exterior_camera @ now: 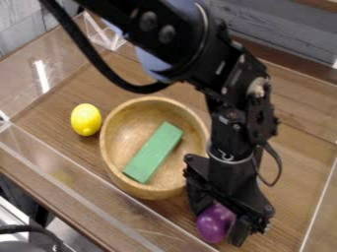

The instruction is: Put the purple eggplant in the brown bowl

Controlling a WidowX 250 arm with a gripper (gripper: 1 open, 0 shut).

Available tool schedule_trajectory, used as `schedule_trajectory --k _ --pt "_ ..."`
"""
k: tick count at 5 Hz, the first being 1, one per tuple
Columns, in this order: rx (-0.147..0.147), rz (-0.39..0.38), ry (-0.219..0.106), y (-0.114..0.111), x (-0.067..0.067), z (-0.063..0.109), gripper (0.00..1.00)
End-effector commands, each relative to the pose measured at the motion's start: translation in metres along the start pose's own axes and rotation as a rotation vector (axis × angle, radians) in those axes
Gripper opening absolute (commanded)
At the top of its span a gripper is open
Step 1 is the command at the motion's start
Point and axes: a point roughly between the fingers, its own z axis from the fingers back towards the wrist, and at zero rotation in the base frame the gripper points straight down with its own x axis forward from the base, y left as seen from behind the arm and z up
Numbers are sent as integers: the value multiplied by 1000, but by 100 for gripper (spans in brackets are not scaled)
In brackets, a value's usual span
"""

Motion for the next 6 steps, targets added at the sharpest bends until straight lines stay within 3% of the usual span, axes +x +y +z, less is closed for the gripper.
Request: schedule_trajectory --k 1,4,6 --pt "-8 9 -28 2 9 1 100" --pt "-15 29 -65 8 20 8 100" --pt "-18 33 -63 11 24 4 100"
